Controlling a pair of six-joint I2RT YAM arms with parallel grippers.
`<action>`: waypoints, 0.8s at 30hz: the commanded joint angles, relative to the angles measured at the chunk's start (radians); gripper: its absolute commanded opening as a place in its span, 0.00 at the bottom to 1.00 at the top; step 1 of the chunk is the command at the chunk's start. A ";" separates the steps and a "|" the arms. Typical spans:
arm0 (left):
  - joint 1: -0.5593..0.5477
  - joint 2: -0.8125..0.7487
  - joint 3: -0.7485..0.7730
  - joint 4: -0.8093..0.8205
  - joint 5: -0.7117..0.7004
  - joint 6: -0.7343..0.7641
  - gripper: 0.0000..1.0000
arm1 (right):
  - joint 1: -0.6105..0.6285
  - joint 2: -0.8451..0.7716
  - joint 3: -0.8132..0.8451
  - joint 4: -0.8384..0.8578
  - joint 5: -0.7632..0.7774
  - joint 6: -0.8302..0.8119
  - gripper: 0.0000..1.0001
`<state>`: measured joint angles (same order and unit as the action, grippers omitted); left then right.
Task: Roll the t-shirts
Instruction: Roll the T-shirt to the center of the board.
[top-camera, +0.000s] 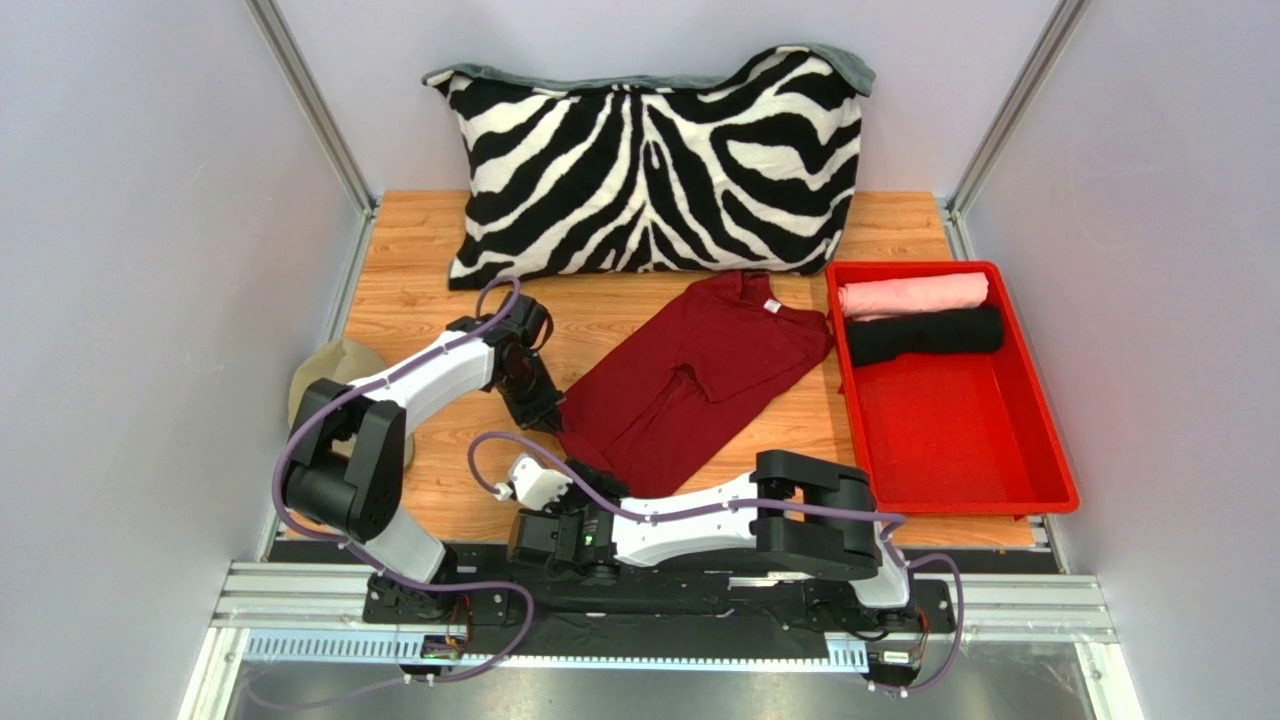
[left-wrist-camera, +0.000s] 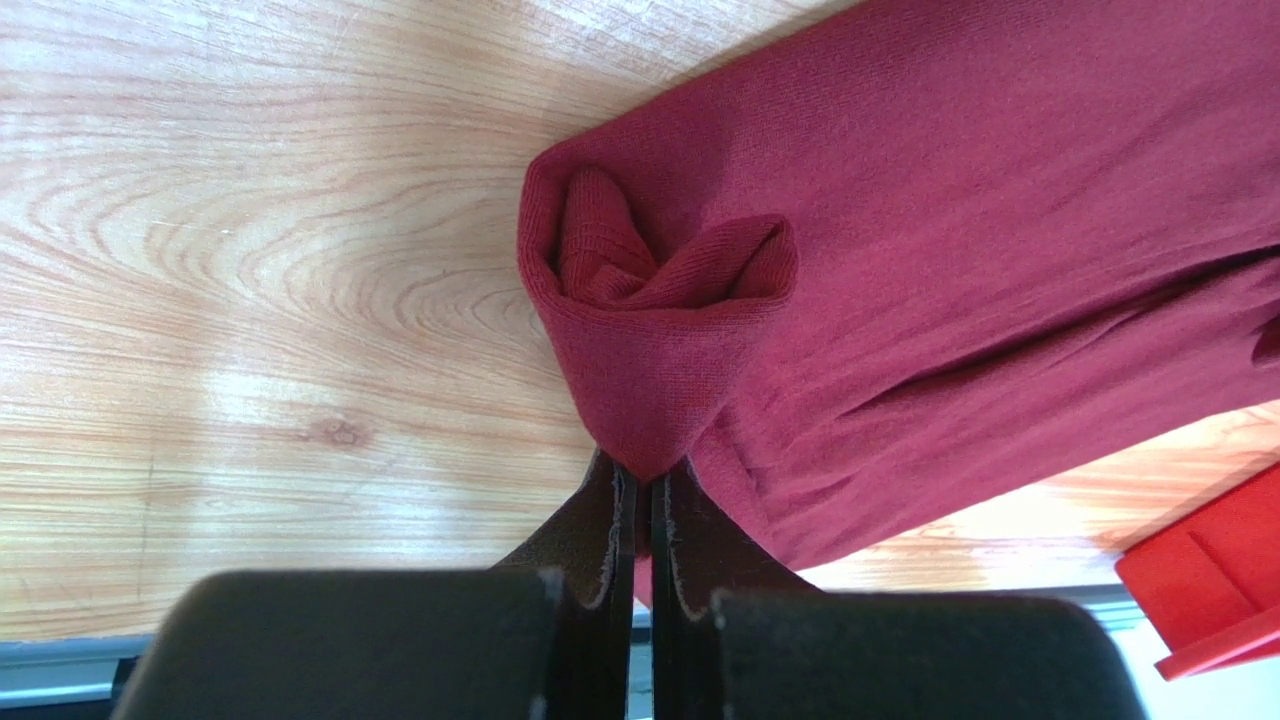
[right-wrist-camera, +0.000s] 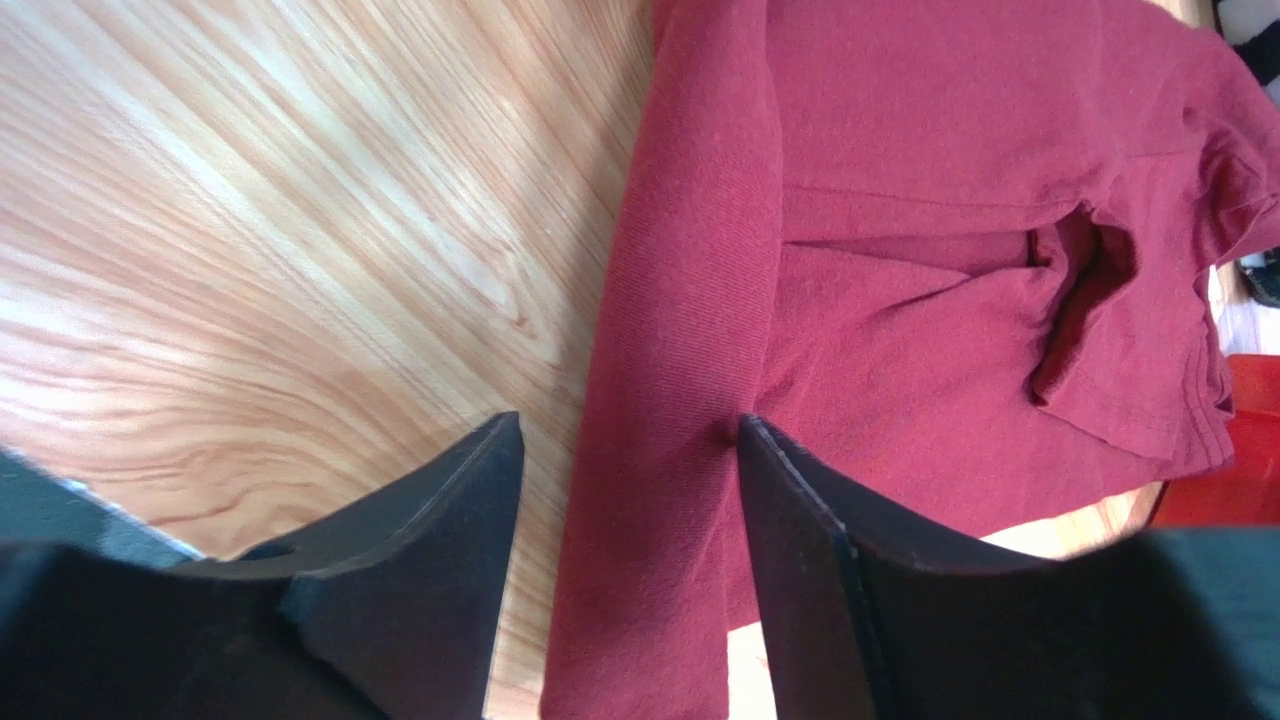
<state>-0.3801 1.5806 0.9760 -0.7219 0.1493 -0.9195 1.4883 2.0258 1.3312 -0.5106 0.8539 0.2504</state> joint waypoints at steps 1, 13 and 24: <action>-0.003 0.007 0.035 -0.021 0.007 0.022 0.00 | -0.013 -0.021 -0.047 0.063 0.004 0.012 0.56; 0.003 -0.004 0.052 -0.017 0.009 0.067 0.03 | -0.092 -0.220 -0.225 0.202 -0.192 -0.002 0.34; 0.020 -0.146 0.041 0.059 0.036 0.156 0.48 | -0.371 -0.371 -0.377 0.386 -0.978 0.137 0.23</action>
<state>-0.3691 1.5627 1.0042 -0.7197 0.1658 -0.8082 1.1923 1.6783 0.9882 -0.2409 0.2268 0.2901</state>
